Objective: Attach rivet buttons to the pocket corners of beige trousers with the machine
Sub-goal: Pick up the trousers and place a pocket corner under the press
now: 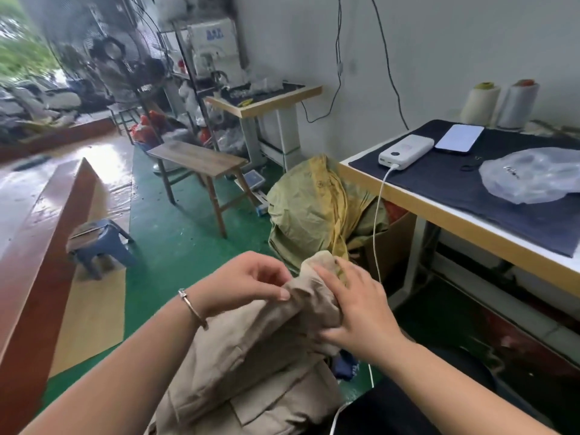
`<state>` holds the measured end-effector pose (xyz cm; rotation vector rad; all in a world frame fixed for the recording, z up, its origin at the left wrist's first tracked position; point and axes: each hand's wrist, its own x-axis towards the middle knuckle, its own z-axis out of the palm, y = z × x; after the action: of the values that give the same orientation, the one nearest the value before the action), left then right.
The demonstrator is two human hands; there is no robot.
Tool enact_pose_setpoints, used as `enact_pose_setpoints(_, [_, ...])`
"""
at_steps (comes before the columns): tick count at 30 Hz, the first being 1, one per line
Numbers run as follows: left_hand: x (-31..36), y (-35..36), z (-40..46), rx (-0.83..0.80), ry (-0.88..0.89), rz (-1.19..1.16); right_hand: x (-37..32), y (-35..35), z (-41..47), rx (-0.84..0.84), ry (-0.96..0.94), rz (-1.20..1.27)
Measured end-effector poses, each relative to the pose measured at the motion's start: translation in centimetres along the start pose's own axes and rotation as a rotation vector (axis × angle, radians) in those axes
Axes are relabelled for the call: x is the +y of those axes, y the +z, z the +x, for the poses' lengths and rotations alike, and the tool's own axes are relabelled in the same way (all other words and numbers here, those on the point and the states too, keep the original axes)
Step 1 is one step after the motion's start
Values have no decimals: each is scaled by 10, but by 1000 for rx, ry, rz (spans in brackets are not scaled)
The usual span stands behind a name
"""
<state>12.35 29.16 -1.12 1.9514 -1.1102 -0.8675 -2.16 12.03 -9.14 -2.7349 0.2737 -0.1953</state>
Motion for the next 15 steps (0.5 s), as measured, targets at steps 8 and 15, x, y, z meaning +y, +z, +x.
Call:
enact_pose_setpoints(8, [-7,7,8,149,-72,-7,18,-6,-5,99,8,291])
enact_pose_setpoints(15, [-74,3,-9,155,-575,658,47,12,-25,-86,-64,91])
